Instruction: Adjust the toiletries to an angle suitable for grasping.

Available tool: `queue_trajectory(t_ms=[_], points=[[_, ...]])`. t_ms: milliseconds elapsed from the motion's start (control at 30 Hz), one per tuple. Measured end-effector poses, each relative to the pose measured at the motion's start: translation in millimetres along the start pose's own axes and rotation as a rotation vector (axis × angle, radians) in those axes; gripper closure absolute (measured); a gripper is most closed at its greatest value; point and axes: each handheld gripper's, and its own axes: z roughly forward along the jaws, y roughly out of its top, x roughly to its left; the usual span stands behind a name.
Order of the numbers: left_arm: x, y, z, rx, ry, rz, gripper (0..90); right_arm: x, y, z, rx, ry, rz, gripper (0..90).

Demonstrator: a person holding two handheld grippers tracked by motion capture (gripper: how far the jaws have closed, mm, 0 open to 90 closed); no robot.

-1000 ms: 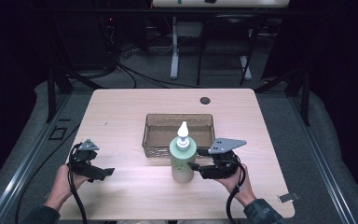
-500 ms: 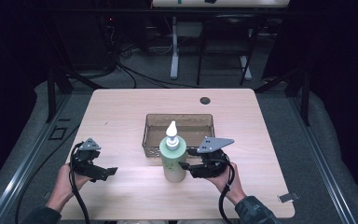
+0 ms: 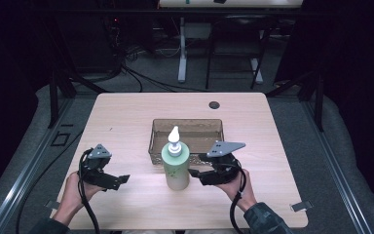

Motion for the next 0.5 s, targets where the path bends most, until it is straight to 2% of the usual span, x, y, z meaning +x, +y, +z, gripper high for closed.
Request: queue_trajectory(t_ms=[33, 67, 100, 167, 200, 267, 367, 500], points=[[-2.7, 1.5, 0.1, -0.006, -0.002, 0.004, 0.1, -4.6, -3.2, -5.7, 0.004, -0.010, 0.016, 33.7], [-7.2, 4.5, 0.2, -0.012, -0.012, 0.010, 0.1, -10.7, -8.4, -12.5, 0.043, -0.048, 0.020, 28.1], [-7.2, 4.5, 0.2, -0.012, -0.012, 0.010, 0.1, -10.7, -8.4, -12.5, 0.043, -0.048, 0.020, 28.1], [-13.1, 8.4, 1.2, -0.013, -0.024, 0.012, 0.1, -20.5, -17.6, -19.8, 0.070, -0.054, 0.057, 22.8], [-19.5, 12.8, 2.1, -0.022, -0.033, 0.026, 0.0, -31.3, -27.4, -25.4, 0.102, -0.101, 0.087, 20.1], [-23.1, 15.3, 2.3, -0.024, -0.040, 0.032, 0.0, -36.7, -31.3, -28.4, 0.109, -0.112, 0.105, 18.1], [-35.6, 24.0, 4.3, -0.037, -0.062, 0.047, 0.0, -48.6, -38.4, -35.9, 0.135, -0.161, 0.148, 16.2], [-51.9, 35.4, 7.5, -0.053, -0.098, 0.066, 0.0, -55.2, -43.9, -35.9, 0.190, -0.206, 0.147, 15.3]])
